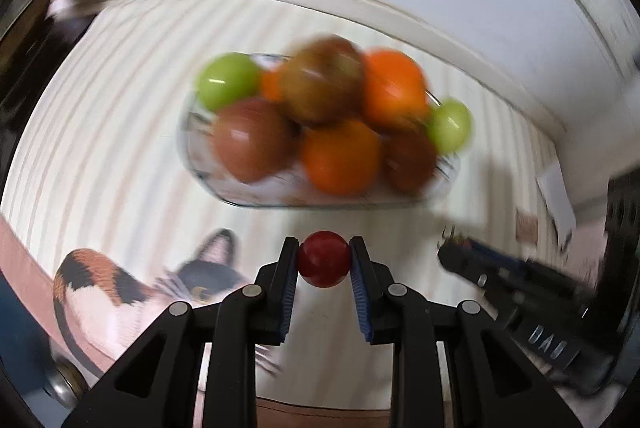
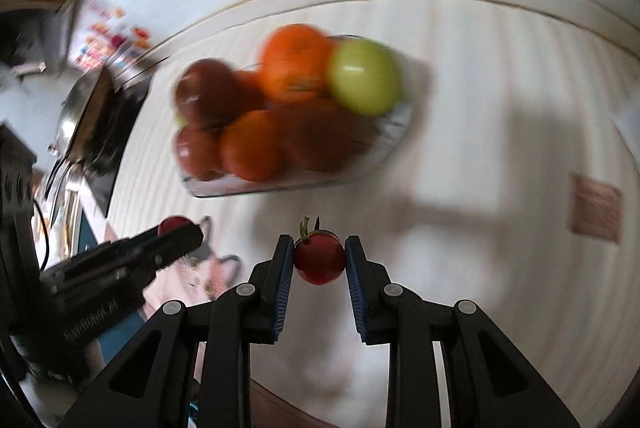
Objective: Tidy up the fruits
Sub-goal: 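Lower both cherry tomatoes onto the plate and open both grippers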
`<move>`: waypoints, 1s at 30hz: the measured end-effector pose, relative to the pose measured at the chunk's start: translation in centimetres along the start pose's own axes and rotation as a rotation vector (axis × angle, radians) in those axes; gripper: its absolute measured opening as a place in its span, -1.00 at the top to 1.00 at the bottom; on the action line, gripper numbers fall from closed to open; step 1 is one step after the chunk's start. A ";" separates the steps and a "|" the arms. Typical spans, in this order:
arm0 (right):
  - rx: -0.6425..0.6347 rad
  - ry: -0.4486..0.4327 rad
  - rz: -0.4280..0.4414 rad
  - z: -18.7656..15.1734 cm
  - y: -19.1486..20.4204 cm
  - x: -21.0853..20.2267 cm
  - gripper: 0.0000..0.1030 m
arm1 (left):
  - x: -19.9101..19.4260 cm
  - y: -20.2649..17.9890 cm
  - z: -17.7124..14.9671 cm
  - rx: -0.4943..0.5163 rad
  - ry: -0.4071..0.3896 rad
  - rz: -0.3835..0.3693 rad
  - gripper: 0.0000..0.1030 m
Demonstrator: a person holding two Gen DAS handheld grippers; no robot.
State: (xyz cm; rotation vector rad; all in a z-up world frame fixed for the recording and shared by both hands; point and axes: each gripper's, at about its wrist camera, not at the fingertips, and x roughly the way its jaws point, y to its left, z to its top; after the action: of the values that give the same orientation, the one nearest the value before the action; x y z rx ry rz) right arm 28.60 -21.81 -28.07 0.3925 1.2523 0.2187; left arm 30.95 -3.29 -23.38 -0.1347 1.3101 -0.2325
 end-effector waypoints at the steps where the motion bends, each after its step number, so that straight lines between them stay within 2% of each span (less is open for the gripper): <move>1: -0.016 -0.009 0.007 0.2 0.9 0.5 0.45 | -0.2 0.7 0.4 -0.023 -0.003 -0.004 0.56; 6: -0.061 -0.065 0.013 0.8 3.7 2.7 0.45 | -0.9 6.1 2.8 -0.170 -0.013 -0.060 0.56; 11: -0.113 -0.090 0.008 0.6 6.3 4.5 0.45 | -0.3 8.7 5.0 -0.238 -0.007 -0.108 0.56; 16: -0.150 -0.118 -0.004 0.5 8.6 6.4 0.45 | 1.2 9.6 6.6 -0.237 0.011 -0.116 0.56; 24: -0.146 -0.140 -0.061 1.3 10.6 8.5 0.44 | 3.2 10.5 8.5 -0.220 0.066 -0.171 0.55; 27: -0.125 -0.138 -0.063 1.6 10.8 9.2 0.43 | 4.1 10.9 8.9 -0.218 0.098 -0.161 0.54; 28: -0.120 -0.142 -0.068 1.6 10.8 9.4 0.40 | 4.2 11.1 8.9 -0.223 0.108 -0.151 0.53; 29: -0.114 -0.144 -0.062 1.6 10.8 9.5 0.28 | 4.3 11.2 8.9 -0.223 0.111 -0.144 0.50; 30: -0.106 -0.151 -0.067 1.6 10.8 9.4 0.09 | 4.2 11.3 8.9 -0.216 0.111 -0.136 0.47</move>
State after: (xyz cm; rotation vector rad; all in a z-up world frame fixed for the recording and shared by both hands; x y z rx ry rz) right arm 33.55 -8.76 -31.55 0.2705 1.0989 0.1941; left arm 41.63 6.33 -27.65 -0.3999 1.4362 -0.2162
